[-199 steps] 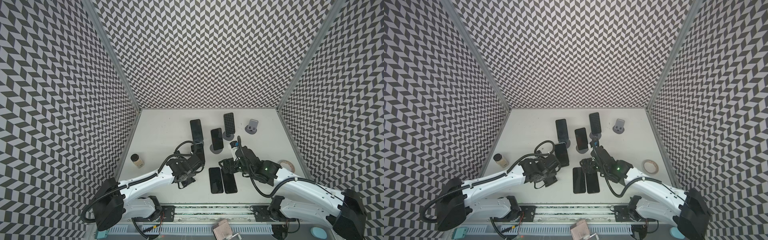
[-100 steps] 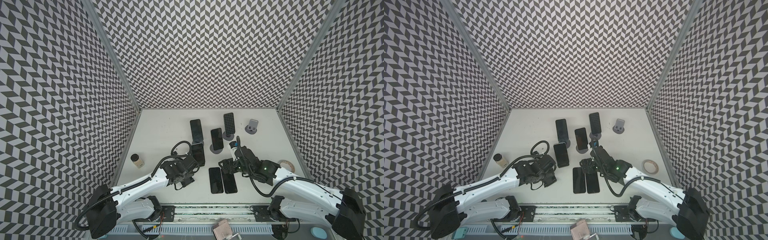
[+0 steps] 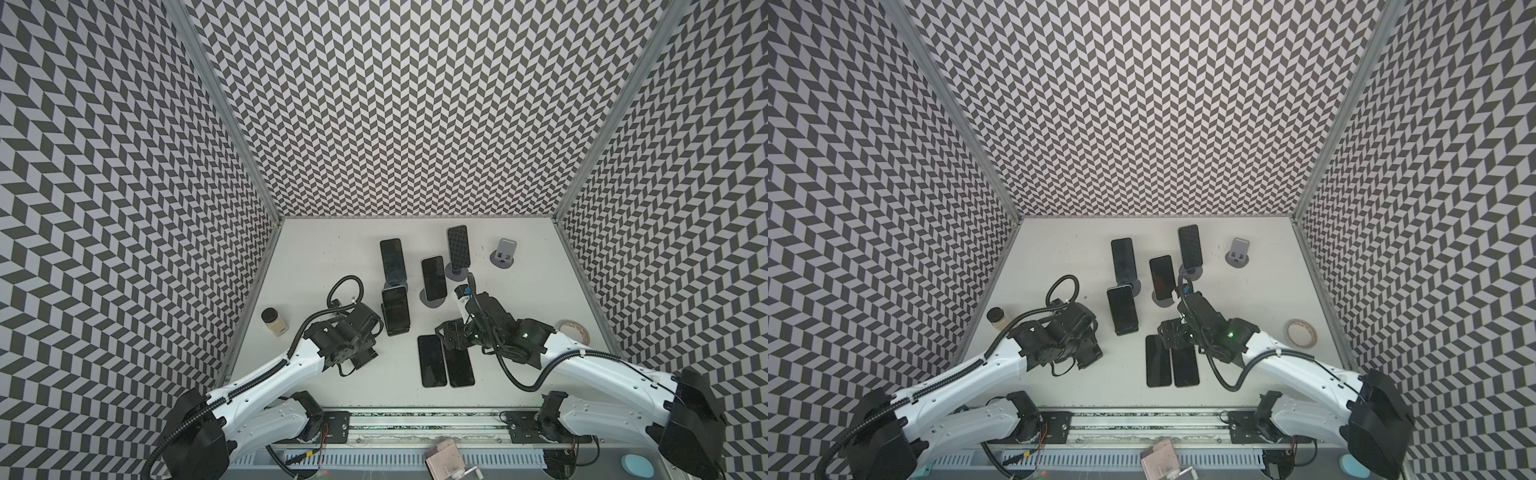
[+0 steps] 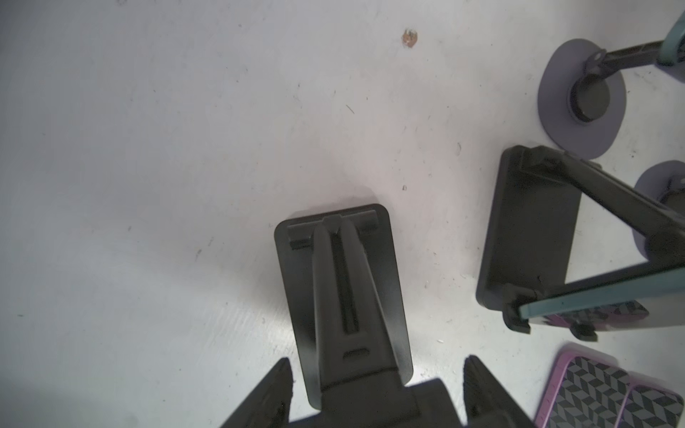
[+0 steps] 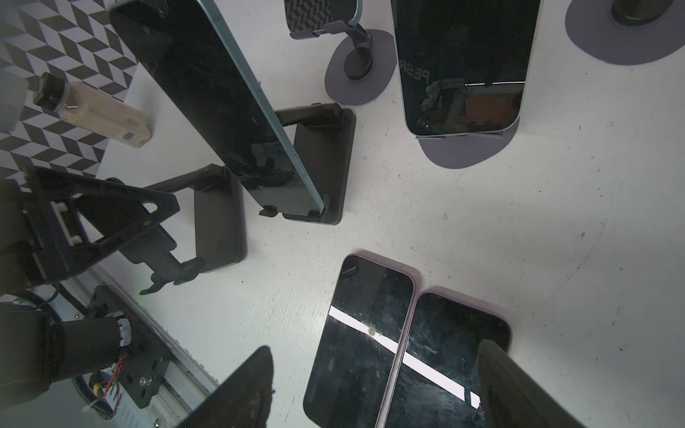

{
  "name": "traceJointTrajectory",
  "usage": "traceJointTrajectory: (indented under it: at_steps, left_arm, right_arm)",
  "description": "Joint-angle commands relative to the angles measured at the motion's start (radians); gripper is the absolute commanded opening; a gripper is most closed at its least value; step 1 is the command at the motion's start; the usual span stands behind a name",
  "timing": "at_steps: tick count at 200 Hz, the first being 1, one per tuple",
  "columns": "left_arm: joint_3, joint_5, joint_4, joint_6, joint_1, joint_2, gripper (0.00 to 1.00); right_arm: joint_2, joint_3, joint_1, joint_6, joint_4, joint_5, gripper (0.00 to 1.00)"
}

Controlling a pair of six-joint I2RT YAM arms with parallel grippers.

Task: Remove the phone from the phone stand

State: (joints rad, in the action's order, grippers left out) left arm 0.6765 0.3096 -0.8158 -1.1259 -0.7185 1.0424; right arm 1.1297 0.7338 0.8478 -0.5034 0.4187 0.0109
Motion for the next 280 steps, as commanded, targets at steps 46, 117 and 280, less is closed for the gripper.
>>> traceJointTrajectory:
  at_steps: [46, 117, 280]
  left_arm:
    - [0.074, 0.017, 0.101, 0.238, 0.203, 0.024, 0.6]
    - [0.198, -0.036, 0.288, 0.455, 0.438, 0.2, 0.6]
    - [0.399, -0.13, 0.512, 0.582, 0.69, 0.584, 0.65]
  right_arm:
    - [-0.002, 0.039, -0.003, 0.023, -0.022, -0.006, 0.84]
    - [0.012, 0.074, -0.003, 0.033, -0.026, -0.005, 0.84]
    - [0.107, 0.272, -0.003, 0.096, 0.012, -0.097, 0.84]
